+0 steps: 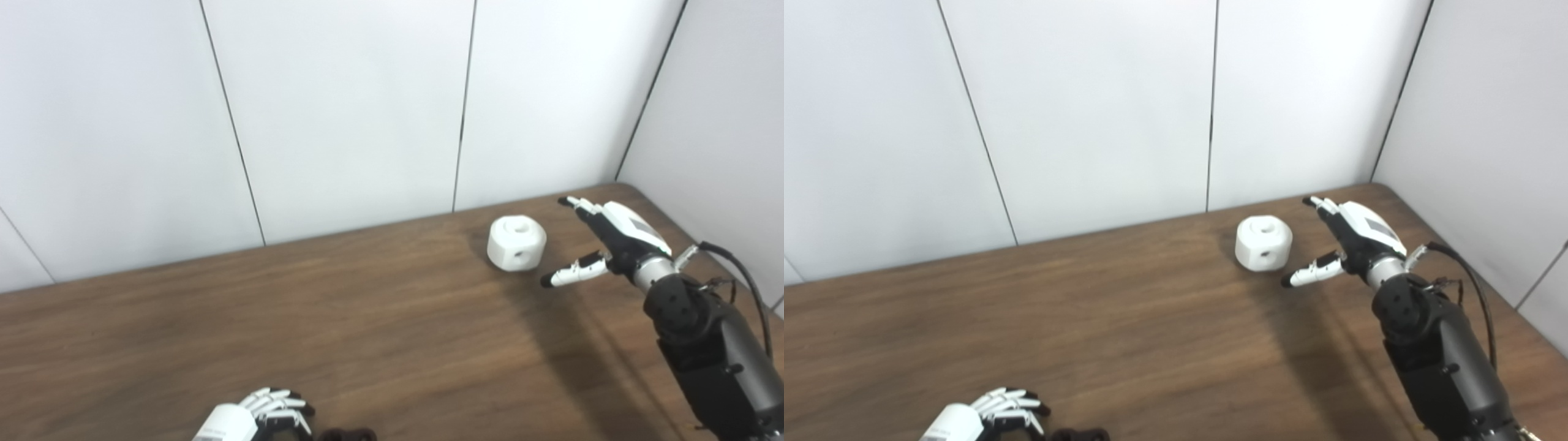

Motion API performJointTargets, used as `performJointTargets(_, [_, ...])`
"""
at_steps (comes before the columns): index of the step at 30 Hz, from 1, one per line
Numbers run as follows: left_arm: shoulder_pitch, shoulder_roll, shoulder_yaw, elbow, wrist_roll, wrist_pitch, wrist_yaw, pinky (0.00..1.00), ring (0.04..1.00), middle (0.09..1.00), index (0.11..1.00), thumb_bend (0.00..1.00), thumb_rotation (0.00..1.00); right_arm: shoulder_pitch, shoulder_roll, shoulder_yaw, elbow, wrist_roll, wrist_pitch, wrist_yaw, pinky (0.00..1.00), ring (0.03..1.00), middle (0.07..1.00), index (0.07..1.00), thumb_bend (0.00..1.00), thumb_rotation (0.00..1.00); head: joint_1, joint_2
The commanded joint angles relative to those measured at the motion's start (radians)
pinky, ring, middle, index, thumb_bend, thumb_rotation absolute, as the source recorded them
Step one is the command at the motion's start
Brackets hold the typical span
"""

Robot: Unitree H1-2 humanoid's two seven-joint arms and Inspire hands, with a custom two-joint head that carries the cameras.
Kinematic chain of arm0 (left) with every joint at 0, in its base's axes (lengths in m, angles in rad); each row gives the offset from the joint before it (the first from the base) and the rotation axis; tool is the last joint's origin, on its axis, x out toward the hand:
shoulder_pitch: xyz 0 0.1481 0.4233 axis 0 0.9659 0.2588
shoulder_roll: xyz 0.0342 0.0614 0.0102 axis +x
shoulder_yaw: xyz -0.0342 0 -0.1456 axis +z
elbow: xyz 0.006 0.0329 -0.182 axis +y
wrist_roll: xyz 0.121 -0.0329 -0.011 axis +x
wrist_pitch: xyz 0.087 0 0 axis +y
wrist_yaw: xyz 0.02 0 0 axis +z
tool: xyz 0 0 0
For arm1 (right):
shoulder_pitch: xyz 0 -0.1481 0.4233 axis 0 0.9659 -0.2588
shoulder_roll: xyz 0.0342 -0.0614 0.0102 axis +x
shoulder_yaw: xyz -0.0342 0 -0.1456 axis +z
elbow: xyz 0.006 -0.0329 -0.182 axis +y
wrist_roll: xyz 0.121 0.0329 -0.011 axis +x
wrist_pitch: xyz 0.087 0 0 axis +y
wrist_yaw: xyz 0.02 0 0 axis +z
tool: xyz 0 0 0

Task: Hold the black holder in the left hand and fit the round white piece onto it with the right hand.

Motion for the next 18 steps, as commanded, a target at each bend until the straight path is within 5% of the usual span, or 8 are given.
performJointTargets(1, [0.029, 0.008, -0.045, 0.075, 0.054, 0.044, -0.099, 0.86, 0.805, 0.729, 0.485, 0.52, 0.05, -0.042, -0.045, 0.003, 0.002, 0.000, -0.024, -0.030, 0.99, 1.000, 0.975, 0.936, 0.80, 0.28, 0.002, -0.009])
performJointTargets(18, [0.019, 0.008, -0.060, 0.100, 0.054, 0.035, -0.068, 0.84, 0.788, 0.719, 0.485, 0.52, 0.05, -0.101, -0.071, 0.074, 0.075, 0.001, -0.010, -0.032, 1.00, 1.000, 0.962, 0.931, 0.80, 0.29, 0.012, -0.006])
